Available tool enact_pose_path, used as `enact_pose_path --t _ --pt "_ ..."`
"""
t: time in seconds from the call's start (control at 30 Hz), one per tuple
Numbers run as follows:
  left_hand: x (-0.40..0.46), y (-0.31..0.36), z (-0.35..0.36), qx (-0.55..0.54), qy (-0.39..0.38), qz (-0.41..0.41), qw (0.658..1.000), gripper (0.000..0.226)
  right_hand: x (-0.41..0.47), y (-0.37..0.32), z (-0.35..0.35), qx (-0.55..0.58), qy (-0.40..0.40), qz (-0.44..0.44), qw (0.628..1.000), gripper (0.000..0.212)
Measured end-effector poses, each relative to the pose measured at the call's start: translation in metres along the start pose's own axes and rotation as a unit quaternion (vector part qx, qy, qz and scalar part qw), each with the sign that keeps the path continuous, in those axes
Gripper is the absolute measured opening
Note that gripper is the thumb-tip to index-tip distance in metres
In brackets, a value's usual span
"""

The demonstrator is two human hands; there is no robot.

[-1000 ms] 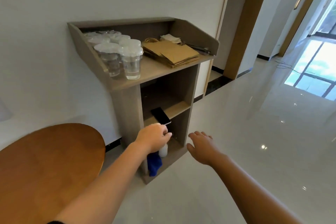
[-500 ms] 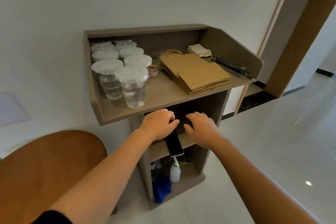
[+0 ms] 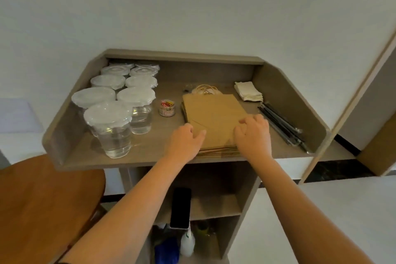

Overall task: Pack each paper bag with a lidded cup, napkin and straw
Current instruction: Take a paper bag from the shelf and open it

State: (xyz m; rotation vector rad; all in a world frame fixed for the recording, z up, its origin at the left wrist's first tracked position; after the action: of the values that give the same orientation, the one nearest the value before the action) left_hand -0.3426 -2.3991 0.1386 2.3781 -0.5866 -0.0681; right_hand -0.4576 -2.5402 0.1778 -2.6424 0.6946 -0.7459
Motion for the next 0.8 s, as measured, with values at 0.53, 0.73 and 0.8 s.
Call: enact_pose_path --t 0.53,0.73,0.8 --pt "0.004 0.014 0.009 -0.223 0.02 -0.067 0.972 0.062 0.014 0.094 0.021 0.162 -0.05 0.213 0.962 0.036" --pt "-0.012 0.0 -0.007 -0.389 0.071 -0.145 0.907 0.068 -0.005 0.092 0.016 0.29 0.018 0.189 0.938 0.022" --pt "-0.017 -0.006 0.0 -0.528 0.009 -0.209 0.824 0.039 -0.014 0.091 0.013 0.352 0.042 0.191 0.915 0.027"
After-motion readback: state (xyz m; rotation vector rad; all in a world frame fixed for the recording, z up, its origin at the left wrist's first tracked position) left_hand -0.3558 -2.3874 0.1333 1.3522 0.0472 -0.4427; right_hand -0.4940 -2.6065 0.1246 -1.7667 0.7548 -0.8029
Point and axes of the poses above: each hand's wrist, its own x-axis towards the middle knuckle, its own z-axis out of the palm, y = z × x, the point moved 7 cm from there along x, towards the middle knuckle, and after that the axes turned 7 degrees about -z, right-handed, at the moved point
